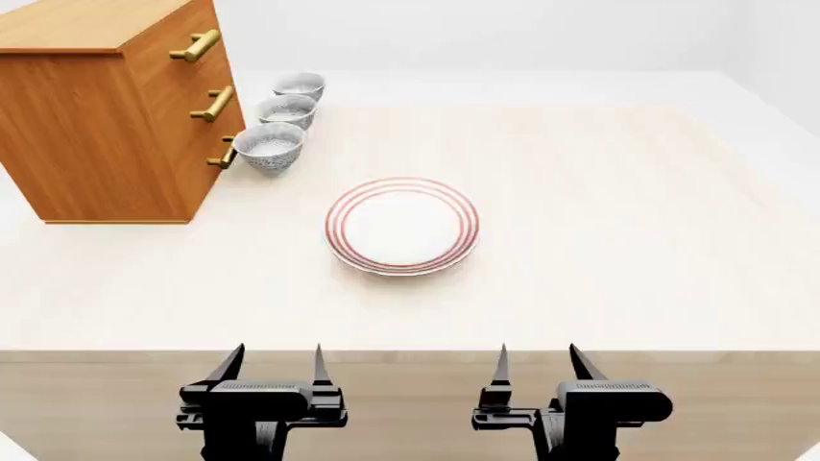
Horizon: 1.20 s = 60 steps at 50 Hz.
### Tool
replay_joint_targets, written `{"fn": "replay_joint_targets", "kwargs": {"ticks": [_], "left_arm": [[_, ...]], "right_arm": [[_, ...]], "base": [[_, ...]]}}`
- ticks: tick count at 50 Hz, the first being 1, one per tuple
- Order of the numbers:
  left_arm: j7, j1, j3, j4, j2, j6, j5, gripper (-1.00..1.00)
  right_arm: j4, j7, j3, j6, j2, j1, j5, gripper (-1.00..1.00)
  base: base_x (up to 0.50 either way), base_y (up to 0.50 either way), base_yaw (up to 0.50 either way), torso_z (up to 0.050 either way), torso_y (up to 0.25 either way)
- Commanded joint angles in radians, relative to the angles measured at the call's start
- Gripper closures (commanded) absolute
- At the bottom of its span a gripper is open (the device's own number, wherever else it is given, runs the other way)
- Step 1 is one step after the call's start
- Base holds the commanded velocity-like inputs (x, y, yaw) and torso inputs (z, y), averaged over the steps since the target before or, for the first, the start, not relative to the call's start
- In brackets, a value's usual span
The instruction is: Put the bowl in the middle on the plate.
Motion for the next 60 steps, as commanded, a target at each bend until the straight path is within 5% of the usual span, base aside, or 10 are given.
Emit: {"fn": "replay_joint_targets", "kwargs": {"ticks": [1,11,23,37,60], "left_arm": [[-0.018,0.003,0.021,0.009,-0.016,-0.002,-0.015,-1.00],[-0.073,0.028,0.052,0.107,-0.052,-0.033,-0.018,-1.00],[-0.115,0.130,0.044,0.536,-0.094,-0.233,-0.014,-1.00],[-0.138,0.200,0.046,0.805,-0.120,-0.328,-0.041,-1.00],[-0.169,0.212,0.052,0.825,-0.148,-0.313,-0.057,-1.00]], "right_arm": [[-0.007,0.014,-0.023,0.002,0.017,-0.004,0.013,-1.00],[-0.118,0.050,-0.046,0.061,0.050,-0.024,0.053,-1.00],[-0.528,0.082,-0.027,0.252,0.092,-0.107,0.127,-1.00],[-0.762,0.108,-0.008,0.343,0.130,-0.155,0.187,-1.00],[-0.767,0.107,-0.041,0.324,0.161,-0.170,0.218,-1.00]], "base": [[0.00,0.00,0.00,0.000,0.000],[0.00,0.00,0.00,0.000,0.000],[0.00,0.00,0.00,0.000,0.000],[0.00,0.00,0.00,0.000,0.000],[0.19,0.00,0.00,0.000,0.000]]}}
